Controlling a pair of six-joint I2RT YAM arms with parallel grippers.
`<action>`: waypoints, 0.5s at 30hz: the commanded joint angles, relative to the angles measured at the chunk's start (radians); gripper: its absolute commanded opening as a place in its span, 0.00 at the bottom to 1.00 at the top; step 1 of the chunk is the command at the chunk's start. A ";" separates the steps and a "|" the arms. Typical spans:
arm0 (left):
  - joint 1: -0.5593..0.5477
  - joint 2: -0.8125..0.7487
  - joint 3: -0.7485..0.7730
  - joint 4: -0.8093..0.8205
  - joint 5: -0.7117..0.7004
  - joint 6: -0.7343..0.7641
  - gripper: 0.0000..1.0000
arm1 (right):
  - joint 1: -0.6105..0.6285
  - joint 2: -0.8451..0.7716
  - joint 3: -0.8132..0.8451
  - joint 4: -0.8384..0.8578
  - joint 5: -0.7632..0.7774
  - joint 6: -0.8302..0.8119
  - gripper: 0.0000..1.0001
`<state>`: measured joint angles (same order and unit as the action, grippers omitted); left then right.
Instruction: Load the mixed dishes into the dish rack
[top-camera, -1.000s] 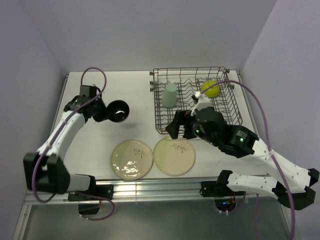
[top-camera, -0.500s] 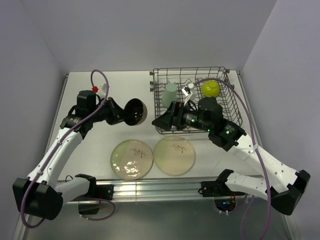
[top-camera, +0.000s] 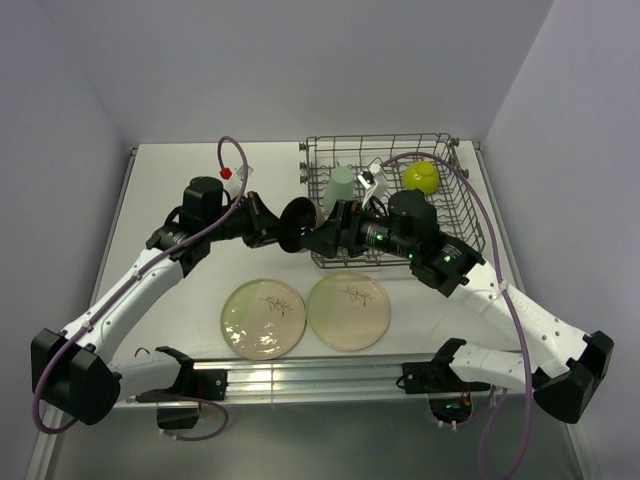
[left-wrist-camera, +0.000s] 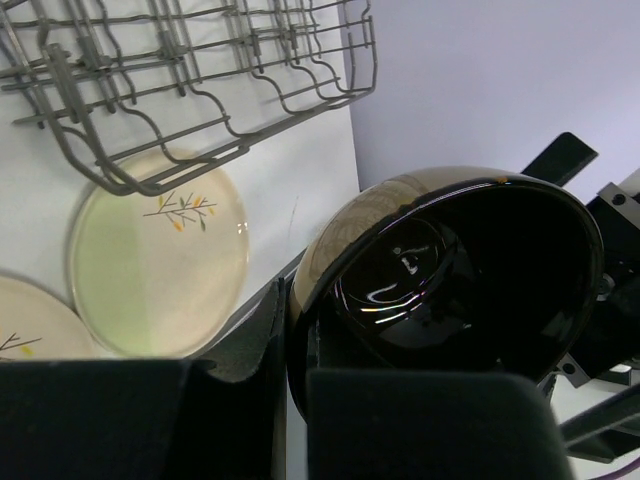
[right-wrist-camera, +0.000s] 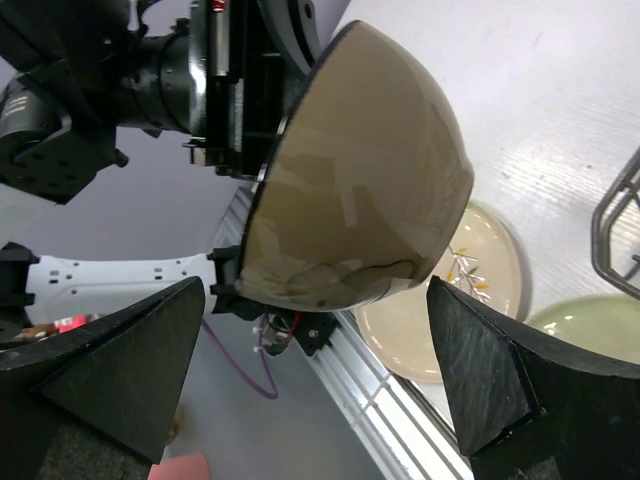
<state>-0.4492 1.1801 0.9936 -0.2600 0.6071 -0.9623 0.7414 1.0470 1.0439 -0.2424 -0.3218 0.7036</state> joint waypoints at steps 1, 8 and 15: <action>-0.020 -0.013 0.063 0.148 0.049 -0.049 0.00 | -0.005 -0.027 0.044 -0.023 0.046 -0.038 1.00; -0.051 -0.022 0.071 0.157 0.040 -0.069 0.00 | -0.008 -0.024 0.002 0.035 0.046 -0.027 1.00; -0.083 -0.031 0.027 0.221 0.017 -0.116 0.00 | -0.008 -0.074 -0.038 0.112 0.111 0.020 0.94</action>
<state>-0.5144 1.1828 0.9993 -0.1825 0.6048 -1.0241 0.7399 1.0161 1.0164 -0.2153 -0.2623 0.7010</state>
